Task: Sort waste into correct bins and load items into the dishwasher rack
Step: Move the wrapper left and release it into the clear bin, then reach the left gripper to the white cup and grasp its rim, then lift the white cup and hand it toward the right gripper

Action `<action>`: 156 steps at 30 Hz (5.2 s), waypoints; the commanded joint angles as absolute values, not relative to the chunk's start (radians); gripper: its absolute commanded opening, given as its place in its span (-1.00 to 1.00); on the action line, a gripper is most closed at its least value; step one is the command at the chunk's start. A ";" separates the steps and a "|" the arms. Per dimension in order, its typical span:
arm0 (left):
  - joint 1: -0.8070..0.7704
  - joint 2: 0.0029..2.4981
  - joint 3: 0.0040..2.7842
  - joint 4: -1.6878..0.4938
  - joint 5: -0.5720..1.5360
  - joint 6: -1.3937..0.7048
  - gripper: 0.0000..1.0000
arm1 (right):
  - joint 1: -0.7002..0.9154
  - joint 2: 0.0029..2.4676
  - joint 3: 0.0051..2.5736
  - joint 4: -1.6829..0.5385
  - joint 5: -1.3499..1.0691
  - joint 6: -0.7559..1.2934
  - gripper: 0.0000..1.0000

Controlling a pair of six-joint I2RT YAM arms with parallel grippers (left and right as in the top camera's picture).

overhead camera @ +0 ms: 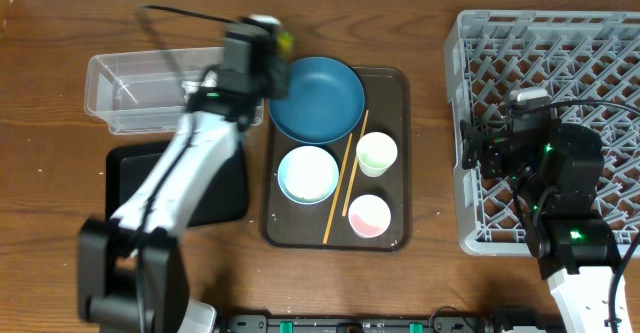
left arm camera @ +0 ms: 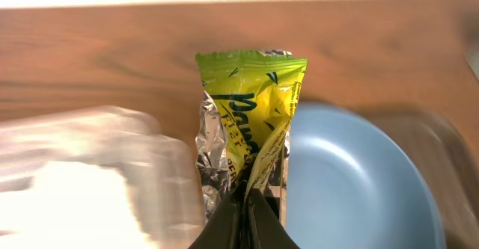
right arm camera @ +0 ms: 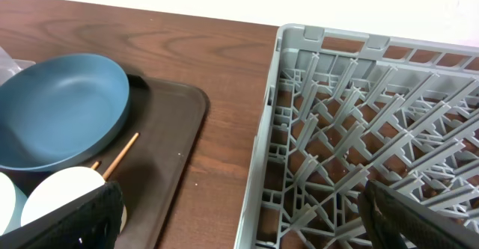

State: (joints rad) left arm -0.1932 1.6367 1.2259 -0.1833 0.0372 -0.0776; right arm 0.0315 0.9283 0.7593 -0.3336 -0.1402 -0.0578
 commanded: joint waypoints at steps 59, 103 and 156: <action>-0.538 1.764 1.215 -0.428 0.322 -0.200 0.17 | 0.040 0.949 0.783 -0.337 -0.147 -0.044 0.98; -0.108 1.631 1.245 -0.281 1.140 -0.524 -0.88 | 0.005 1.040 0.783 -0.305 -0.417 0.134 0.99; -0.142 1.634 1.245 -0.192 1.380 -0.646 -0.88 | 0.224 1.605 0.783 1.005 -1.182 0.224 0.76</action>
State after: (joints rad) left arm -0.1387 1.6333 1.2354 -0.1974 1.3590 -0.6331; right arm 0.2165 1.5970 0.7753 1.0073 -1.1759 0.2241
